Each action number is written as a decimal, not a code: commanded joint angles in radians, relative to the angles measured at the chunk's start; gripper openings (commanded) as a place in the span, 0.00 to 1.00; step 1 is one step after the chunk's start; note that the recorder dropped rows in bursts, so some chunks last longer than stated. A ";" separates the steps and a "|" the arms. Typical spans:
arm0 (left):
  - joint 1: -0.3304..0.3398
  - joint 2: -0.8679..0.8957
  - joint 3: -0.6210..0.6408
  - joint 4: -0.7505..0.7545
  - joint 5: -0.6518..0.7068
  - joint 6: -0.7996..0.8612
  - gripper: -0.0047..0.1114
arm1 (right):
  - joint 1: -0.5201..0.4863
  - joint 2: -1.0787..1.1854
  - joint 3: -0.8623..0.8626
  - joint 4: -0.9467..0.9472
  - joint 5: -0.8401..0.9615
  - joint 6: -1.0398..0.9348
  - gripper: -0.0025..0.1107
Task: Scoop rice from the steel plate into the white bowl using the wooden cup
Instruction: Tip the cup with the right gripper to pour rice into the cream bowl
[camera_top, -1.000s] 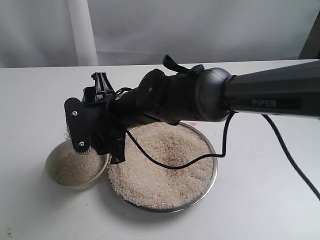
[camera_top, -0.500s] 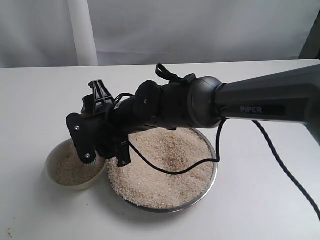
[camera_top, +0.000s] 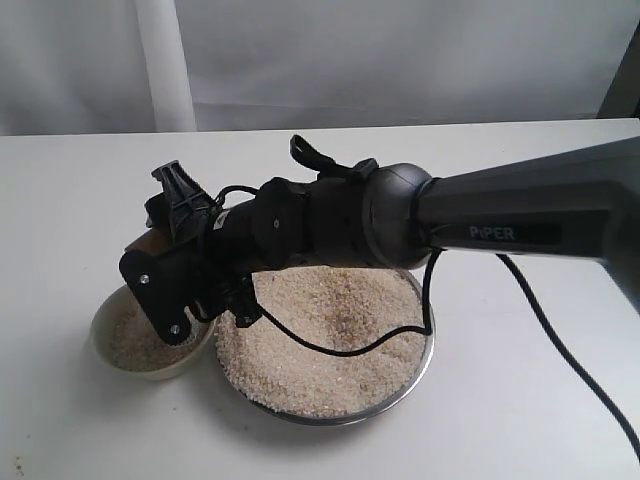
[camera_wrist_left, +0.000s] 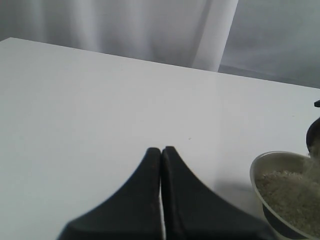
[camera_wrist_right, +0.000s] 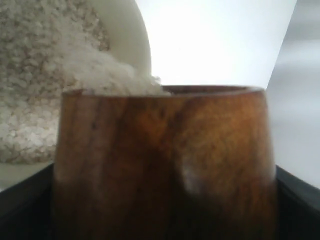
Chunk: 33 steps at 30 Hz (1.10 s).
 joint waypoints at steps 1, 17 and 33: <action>-0.003 -0.002 -0.004 -0.006 -0.006 -0.001 0.04 | 0.009 -0.003 -0.013 -0.057 -0.036 -0.007 0.02; -0.003 -0.002 -0.004 -0.006 -0.006 -0.001 0.04 | 0.014 -0.003 -0.013 -0.261 -0.067 -0.026 0.02; -0.003 -0.002 -0.004 -0.006 -0.006 -0.001 0.04 | 0.029 -0.003 -0.013 -0.423 -0.067 -0.026 0.02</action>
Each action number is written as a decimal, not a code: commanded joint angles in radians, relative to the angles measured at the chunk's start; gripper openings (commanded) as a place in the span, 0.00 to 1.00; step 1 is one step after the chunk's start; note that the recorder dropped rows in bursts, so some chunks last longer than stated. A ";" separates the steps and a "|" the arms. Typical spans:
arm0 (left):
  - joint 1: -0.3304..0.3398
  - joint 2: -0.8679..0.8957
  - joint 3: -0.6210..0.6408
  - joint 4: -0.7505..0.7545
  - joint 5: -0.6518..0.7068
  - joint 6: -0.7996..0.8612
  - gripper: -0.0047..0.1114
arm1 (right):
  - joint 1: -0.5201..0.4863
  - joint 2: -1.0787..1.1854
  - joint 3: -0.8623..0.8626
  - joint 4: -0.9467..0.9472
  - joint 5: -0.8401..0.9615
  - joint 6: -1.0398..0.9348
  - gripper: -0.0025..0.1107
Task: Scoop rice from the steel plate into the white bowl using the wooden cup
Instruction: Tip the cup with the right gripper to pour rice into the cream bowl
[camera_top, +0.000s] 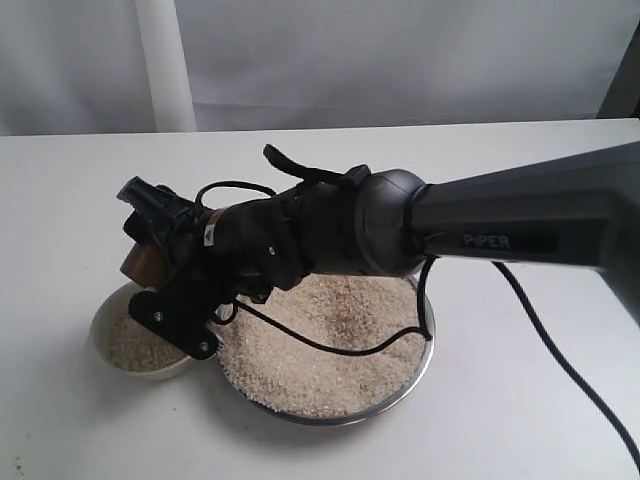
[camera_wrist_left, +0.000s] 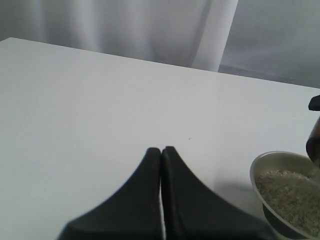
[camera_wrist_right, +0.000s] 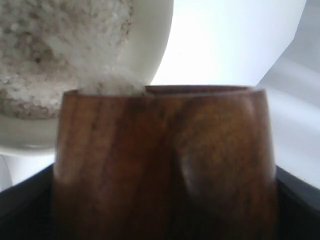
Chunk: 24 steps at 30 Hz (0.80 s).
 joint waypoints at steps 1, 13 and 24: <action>-0.003 -0.002 -0.004 -0.006 -0.006 -0.001 0.04 | 0.004 -0.003 -0.013 -0.042 -0.020 -0.003 0.02; -0.003 -0.002 -0.004 -0.006 -0.006 -0.001 0.04 | 0.024 -0.003 -0.013 -0.126 -0.020 -0.003 0.02; -0.003 -0.002 -0.004 -0.006 -0.006 -0.001 0.04 | 0.039 -0.003 -0.013 -0.177 -0.020 -0.001 0.02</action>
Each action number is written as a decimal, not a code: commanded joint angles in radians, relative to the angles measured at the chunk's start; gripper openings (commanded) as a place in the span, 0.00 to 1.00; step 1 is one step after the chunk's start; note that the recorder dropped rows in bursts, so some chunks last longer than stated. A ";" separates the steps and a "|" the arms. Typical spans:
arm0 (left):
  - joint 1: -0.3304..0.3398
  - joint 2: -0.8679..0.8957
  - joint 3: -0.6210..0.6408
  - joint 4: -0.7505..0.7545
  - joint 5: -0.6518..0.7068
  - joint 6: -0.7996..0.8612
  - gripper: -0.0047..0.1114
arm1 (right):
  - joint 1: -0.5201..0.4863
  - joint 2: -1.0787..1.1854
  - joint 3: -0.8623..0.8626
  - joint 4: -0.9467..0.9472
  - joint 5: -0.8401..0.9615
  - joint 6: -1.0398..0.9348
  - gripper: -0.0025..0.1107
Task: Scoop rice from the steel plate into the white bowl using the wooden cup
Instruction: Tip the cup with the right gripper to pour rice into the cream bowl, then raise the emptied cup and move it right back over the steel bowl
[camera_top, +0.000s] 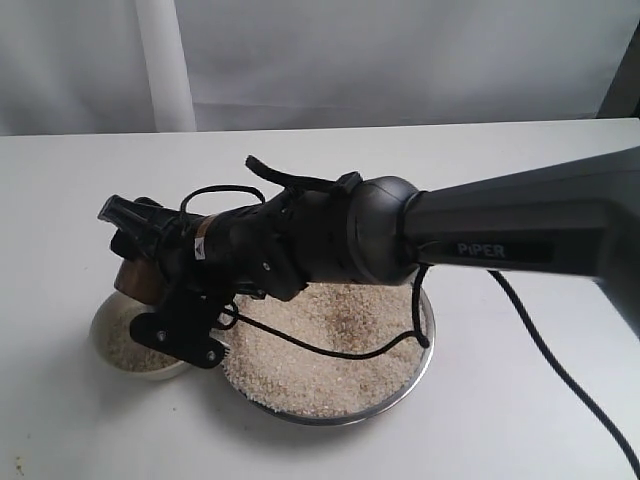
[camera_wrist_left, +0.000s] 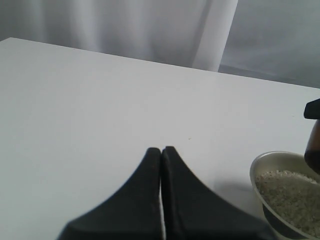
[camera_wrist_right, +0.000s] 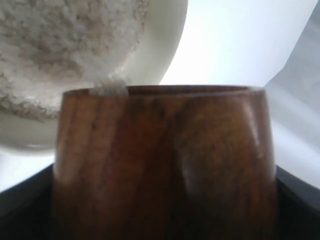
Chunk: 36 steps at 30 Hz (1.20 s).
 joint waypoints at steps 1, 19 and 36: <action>-0.003 -0.002 -0.004 -0.006 -0.006 -0.001 0.04 | 0.021 -0.003 -0.013 -0.029 -0.018 -0.001 0.02; -0.003 -0.002 -0.004 -0.006 -0.006 -0.001 0.04 | 0.008 -0.107 -0.013 0.425 0.004 0.053 0.02; -0.003 -0.002 -0.004 -0.006 -0.006 -0.001 0.04 | -0.252 -0.357 0.021 1.714 0.358 -0.059 0.02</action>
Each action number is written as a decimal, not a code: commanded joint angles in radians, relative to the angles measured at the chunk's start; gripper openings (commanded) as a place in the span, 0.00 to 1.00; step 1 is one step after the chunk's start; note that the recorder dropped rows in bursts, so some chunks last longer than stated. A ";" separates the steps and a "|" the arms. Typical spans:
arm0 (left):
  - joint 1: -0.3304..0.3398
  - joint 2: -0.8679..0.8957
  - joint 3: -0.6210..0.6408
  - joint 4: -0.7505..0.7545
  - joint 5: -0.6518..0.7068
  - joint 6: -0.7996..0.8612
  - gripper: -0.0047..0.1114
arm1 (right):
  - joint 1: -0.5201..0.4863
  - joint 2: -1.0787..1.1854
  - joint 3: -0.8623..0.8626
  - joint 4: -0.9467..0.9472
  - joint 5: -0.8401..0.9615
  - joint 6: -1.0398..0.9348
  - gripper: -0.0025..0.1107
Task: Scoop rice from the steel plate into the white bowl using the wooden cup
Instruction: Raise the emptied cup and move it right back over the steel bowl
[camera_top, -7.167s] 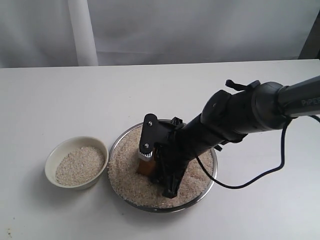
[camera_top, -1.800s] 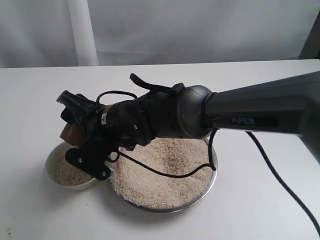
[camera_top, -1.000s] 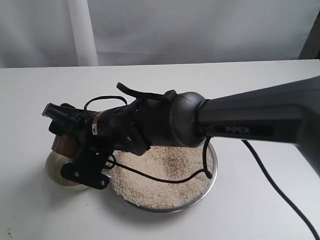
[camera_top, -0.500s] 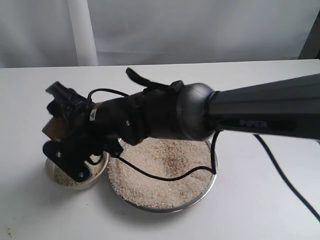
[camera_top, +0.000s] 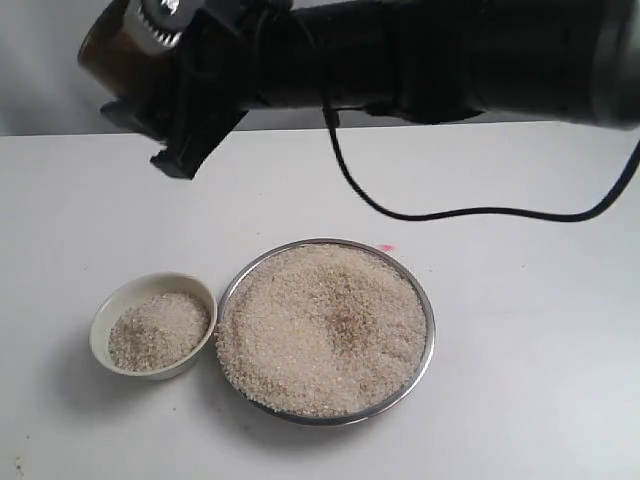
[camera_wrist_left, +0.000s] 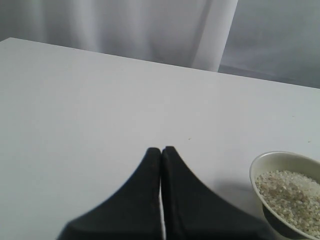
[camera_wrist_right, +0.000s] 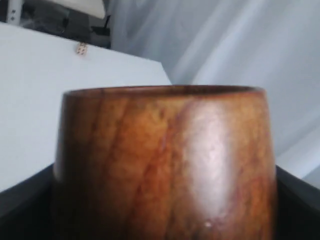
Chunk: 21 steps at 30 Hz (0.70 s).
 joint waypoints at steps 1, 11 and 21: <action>-0.003 -0.002 -0.004 -0.006 -0.006 -0.001 0.04 | -0.067 -0.043 0.048 0.181 0.010 -0.047 0.02; -0.003 -0.002 -0.004 -0.006 -0.006 -0.001 0.04 | -0.101 -0.054 0.232 0.072 0.006 -0.044 0.02; -0.003 -0.002 -0.004 -0.006 -0.006 -0.001 0.04 | -0.150 -0.056 0.167 -0.465 0.078 0.522 0.02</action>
